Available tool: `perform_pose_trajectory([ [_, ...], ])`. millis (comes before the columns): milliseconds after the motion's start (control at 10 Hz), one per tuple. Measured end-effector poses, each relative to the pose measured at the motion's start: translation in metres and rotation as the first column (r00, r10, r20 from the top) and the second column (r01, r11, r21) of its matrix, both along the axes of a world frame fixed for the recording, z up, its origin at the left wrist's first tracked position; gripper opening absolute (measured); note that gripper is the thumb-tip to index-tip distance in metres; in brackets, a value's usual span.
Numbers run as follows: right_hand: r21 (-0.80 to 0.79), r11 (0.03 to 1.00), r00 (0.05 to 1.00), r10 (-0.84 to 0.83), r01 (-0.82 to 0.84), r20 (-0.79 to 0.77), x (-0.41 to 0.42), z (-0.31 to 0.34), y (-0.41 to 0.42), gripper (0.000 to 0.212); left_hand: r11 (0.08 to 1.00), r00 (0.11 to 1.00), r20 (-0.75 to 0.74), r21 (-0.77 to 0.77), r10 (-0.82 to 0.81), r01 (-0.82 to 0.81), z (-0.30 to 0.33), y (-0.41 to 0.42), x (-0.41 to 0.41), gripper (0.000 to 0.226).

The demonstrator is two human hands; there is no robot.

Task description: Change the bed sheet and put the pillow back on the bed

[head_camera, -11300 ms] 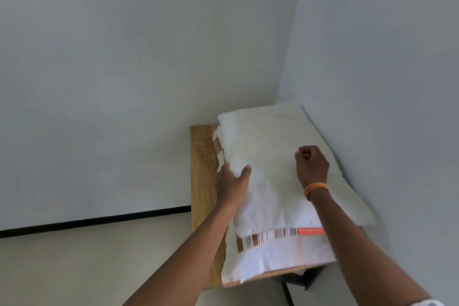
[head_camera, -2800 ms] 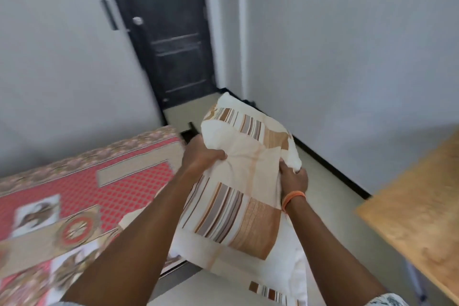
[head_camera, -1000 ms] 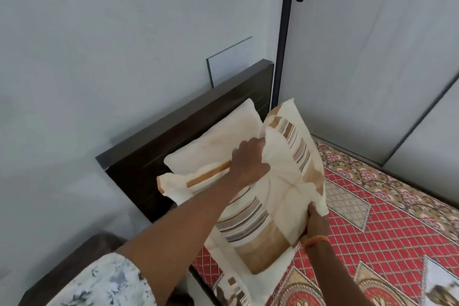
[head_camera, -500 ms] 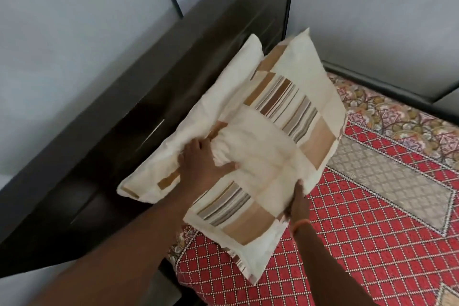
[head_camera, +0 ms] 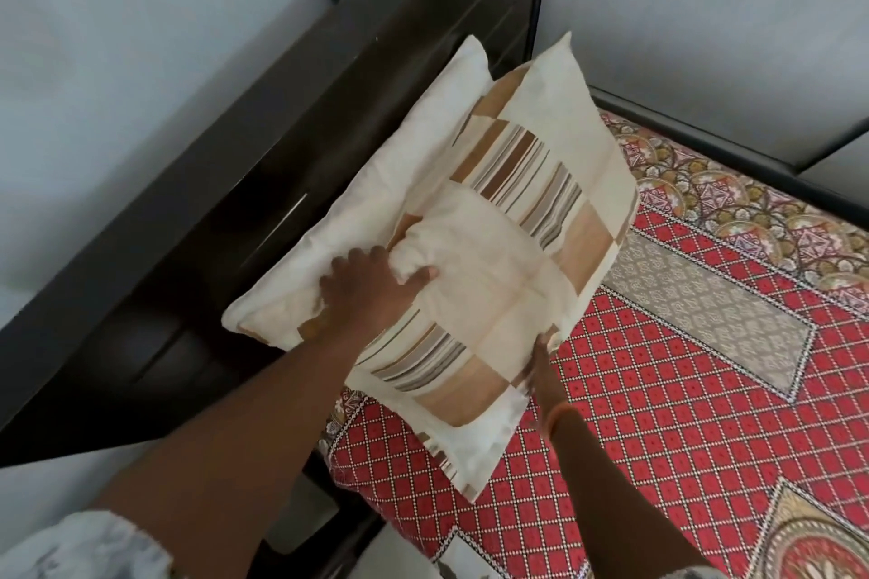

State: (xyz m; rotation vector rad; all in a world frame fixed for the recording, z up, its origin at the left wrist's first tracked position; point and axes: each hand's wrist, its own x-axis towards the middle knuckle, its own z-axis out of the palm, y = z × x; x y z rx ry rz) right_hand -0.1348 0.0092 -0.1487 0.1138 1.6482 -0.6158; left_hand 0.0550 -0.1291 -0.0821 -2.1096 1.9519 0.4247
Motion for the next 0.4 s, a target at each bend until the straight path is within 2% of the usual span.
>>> perform_pose_trajectory([
  [100,-0.023,0.998,0.997,-0.052,0.053,0.057,0.011,-0.084,0.032,0.103,0.997,0.999,0.012,0.071,0.039,-0.04,0.008,0.013,0.01,0.108],
  [200,-0.038,0.999,0.999,-0.037,0.038,0.02,0.014,-0.086,0.046,0.098,0.992,0.999,0.015,0.119,0.043,-0.044,0.014,0.021,0.021,0.108],
  [300,-0.022,0.995,0.995,0.092,-0.093,-0.044,0.017,-0.086,0.063,0.085,0.998,0.995,0.095,0.048,-0.038,0.033,0.034,0.05,0.034,0.086],
  [400,-0.069,0.985,0.979,0.146,-0.157,-0.139,0.018,-0.093,0.075,0.089,0.992,0.981,0.16,-0.049,-0.111,0.12,0.046,0.081,0.035,0.072],
])
